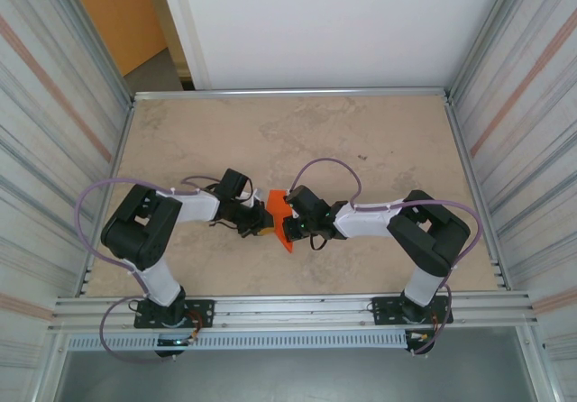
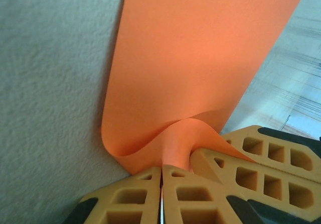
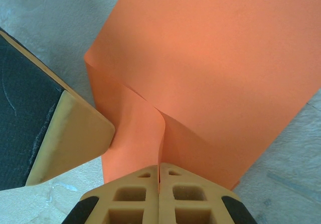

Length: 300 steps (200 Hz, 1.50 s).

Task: Fold a paper plane with a square sheet of paper (pick it up from the middle)
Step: Third fold the triangle at the center of the table.

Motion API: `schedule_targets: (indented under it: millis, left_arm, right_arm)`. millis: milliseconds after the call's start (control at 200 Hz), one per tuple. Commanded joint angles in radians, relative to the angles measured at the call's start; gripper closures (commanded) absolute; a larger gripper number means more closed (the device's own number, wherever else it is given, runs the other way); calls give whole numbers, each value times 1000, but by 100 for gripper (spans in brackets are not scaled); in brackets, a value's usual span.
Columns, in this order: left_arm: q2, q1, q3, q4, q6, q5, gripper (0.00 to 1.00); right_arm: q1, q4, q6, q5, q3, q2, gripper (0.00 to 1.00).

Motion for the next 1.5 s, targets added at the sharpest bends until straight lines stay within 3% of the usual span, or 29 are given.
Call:
schedule_targets:
  millis: [0,321,657,1138,1498]
  left_arm:
    - [25,-5,19,-52,27,-42,89]
    - [40,-6,32,-108,47,-63,90]
    - [-106,22,110,-105,47,-46,82]
    - [160,35,402,-307,176,-116,83]
    - [280,17,475,-436,261,-182,85]
  right_arm:
    - [-8,-91,20,7,-7,27,100]
    - [-9,-104,20,13,2,-34,100]
    - [-9,-100,17,9,-4,-29,100]
    - [-9,-100,14,17,-2,-39,100]
    - [-9,-91,18,21,-12,-60,100]
